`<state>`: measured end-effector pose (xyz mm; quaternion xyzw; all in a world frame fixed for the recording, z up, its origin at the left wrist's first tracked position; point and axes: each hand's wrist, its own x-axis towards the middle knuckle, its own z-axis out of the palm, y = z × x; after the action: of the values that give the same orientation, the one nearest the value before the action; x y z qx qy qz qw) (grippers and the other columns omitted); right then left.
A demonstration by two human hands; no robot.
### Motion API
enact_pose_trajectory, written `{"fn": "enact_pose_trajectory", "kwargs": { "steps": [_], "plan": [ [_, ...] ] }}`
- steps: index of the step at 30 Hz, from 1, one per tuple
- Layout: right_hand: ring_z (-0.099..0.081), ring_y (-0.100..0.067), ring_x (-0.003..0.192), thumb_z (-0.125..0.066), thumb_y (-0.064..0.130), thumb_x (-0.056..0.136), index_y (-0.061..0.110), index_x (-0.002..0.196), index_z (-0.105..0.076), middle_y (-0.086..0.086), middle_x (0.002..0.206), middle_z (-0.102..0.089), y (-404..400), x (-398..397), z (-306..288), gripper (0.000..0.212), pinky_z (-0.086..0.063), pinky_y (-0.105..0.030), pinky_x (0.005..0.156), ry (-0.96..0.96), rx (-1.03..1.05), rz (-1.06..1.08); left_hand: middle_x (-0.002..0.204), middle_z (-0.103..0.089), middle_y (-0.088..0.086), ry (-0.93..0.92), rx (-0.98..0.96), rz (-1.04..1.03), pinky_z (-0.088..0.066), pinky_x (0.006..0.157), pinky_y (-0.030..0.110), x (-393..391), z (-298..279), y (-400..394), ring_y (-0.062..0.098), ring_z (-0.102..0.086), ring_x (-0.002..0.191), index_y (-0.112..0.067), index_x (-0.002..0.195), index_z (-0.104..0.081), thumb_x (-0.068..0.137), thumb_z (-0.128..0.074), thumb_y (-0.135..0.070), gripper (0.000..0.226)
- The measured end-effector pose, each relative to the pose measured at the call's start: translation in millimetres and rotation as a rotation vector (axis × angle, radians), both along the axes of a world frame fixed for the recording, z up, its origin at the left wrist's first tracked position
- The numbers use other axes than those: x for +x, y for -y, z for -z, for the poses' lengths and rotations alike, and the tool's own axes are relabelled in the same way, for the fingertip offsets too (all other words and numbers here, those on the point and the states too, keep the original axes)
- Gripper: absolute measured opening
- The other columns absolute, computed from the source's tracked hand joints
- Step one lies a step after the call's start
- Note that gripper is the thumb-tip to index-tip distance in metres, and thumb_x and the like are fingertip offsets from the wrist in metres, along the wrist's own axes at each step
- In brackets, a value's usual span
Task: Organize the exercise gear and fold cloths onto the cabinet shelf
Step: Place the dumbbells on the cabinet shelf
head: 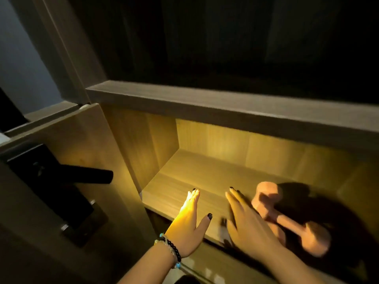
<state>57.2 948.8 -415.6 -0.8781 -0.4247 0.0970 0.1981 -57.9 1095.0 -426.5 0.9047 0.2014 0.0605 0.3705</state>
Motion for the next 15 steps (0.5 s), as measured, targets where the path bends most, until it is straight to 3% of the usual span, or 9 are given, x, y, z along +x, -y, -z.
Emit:
{"fn": "enact_pose_trajectory", "kwargs": {
  "steps": [3,9,15],
  "plan": [
    [-0.01,-0.01,0.146,-0.049,0.027,0.095,0.023,0.153,-0.01,0.005,0.161,-0.007,16,-24,20,0.069,-0.013,-0.023,0.112,0.056,0.146,0.117,0.162,0.002,-0.008,0.09,-0.018,0.048,-0.005,0.116,0.019,-15,21,11,-0.006,0.006,0.139,-0.022,0.154,-0.001,0.099,-0.045,-0.039,0.073],
    [-0.011,-0.014,0.145,-0.055,0.027,0.093,0.022,0.152,-0.017,0.006,0.159,-0.01,56,-89,47,0.07,-0.022,-0.036,0.114,0.069,0.262,0.279,0.161,0.004,-0.01,0.179,0.042,0.163,-0.005,0.113,0.017,-63,42,28,0.002,0.0,0.145,-0.023,0.154,0.0,0.1,-0.043,-0.041,0.072],
    [-0.014,-0.014,0.146,-0.061,0.029,0.091,0.027,0.151,-0.017,0.012,0.159,-0.008,86,-130,26,0.075,-0.027,-0.041,0.113,0.131,0.221,0.293,0.162,0.003,-0.008,0.27,0.11,0.223,-0.003,0.112,0.017,-95,32,43,0.003,-0.001,0.146,-0.022,0.154,0.001,0.1,-0.043,-0.04,0.072]
  ]
}}
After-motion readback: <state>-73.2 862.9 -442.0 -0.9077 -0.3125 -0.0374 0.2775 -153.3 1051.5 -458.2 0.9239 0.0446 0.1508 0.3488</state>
